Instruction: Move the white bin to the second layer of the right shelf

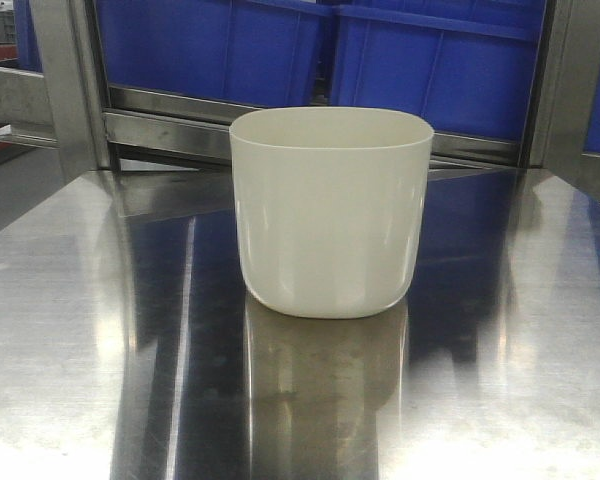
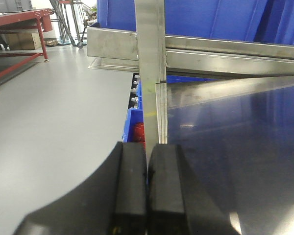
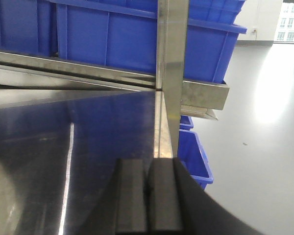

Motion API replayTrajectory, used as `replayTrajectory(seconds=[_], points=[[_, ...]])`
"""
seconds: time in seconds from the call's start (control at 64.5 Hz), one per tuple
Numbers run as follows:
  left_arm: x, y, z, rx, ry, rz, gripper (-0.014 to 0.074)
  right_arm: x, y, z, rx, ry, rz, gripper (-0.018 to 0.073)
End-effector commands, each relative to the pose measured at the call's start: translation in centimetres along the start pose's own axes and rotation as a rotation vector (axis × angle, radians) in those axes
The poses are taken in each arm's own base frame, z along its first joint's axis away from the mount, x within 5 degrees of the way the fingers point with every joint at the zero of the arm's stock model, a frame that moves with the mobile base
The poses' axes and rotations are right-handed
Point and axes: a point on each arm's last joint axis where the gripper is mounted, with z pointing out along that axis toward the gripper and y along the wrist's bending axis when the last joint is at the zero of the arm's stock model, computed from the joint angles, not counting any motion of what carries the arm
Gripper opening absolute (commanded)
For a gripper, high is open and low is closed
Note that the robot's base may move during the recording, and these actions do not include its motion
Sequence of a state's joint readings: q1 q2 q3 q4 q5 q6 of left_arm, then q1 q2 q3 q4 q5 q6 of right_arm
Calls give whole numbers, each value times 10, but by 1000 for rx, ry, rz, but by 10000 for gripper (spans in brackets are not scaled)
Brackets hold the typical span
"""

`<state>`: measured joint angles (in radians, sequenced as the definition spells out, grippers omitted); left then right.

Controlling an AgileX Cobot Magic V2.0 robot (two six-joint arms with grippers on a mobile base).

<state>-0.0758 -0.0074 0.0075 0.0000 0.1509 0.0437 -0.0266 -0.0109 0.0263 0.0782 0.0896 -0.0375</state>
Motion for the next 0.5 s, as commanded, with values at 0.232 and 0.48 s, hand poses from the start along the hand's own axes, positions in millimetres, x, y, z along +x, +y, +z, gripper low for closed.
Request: replayTrajectory(seconds=[0.232, 0.48], points=[[4, 0, 1, 2, -61, -11, 85, -61, 3, -12, -4, -125, -8, 57], [4, 0, 1, 2, -61, -11, 85, -98, 5, -5, -10, -37, -7, 57]])
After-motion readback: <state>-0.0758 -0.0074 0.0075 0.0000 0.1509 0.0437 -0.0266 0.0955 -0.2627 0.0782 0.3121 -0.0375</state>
